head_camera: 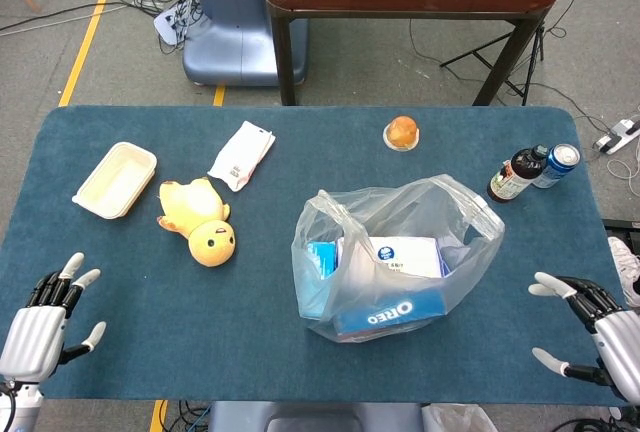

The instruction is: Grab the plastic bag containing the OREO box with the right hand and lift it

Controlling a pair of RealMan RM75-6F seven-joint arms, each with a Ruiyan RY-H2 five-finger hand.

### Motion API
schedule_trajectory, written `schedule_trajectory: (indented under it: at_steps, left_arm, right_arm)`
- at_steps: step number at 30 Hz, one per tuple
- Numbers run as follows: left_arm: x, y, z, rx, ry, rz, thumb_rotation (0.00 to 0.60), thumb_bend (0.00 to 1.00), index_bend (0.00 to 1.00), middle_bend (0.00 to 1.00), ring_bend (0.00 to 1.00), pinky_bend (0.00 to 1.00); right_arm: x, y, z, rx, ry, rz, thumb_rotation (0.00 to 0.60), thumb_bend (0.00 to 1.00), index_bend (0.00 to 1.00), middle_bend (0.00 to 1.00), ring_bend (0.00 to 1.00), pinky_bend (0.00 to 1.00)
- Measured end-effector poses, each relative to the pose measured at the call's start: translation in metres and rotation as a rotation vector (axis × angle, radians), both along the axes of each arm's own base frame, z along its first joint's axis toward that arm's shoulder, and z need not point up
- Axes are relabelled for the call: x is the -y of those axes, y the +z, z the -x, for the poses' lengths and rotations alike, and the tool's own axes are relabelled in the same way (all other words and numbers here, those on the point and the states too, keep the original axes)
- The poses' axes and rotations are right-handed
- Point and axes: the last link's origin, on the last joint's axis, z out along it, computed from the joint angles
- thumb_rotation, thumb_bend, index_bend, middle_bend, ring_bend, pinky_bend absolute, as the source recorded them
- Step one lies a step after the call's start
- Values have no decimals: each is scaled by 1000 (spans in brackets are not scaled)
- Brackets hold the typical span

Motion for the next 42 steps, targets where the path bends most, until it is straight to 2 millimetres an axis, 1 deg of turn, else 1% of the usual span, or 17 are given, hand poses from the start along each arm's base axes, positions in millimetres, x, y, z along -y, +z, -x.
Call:
schedule_trajectory:
  at_steps: [4,10,12,15,17,18,21,26,31,38,42]
  left_arm:
    - [1,0,2,2,9,-3,600,267,186,36,92,92]
    - [2,0,4,1,16,-4,600,266,186,36,92,92]
    - [1,1,4,1,18,-6,600,266,186,36,93,92]
    - [1,1,5,-1,20,-8,600,266,186,36,92,92]
    - [1,1,4,-1,20,-6,600,266,186,35,92,92]
    - [0,1,4,-2,20,-6,600,266,186,36,93,92]
    - [-1,0,4,-3,20,-4,600,266,186,36,92,92]
    - [-1,0,4,-5,22,-2,600,266,186,35,93,92]
    - [-2,0,4,-7,22,-1,600,266,186,35,93,92]
    - [0,2,5,-9,32,-8,600,266,186,35,92,92]
    - [1,3,5,-9,36,-13,600,266,186,36,93,92]
  right_arm:
    - [11,14,-9,28,9,6,600,0,203,296,179,201]
    - [33,25,-20,40,12,-12,600,0,202,264,156,180]
    - [39,26,-22,44,11,-17,596,0,171,241,137,149]
    - [47,26,-24,46,11,-30,554,0,75,170,90,83]
    - [51,26,-26,48,11,-38,539,0,26,133,66,62]
    - [53,25,-27,47,12,-43,537,0,22,129,62,61]
    - [60,23,-30,45,19,-58,530,0,22,121,44,61]
    - [70,19,-35,38,25,-88,530,0,22,107,43,61]
    - [88,16,-44,30,35,-131,529,0,22,108,43,61]
    - [114,7,-70,17,91,-217,529,0,22,131,43,61]
    - [128,-3,-93,20,154,-285,530,0,22,162,43,61]
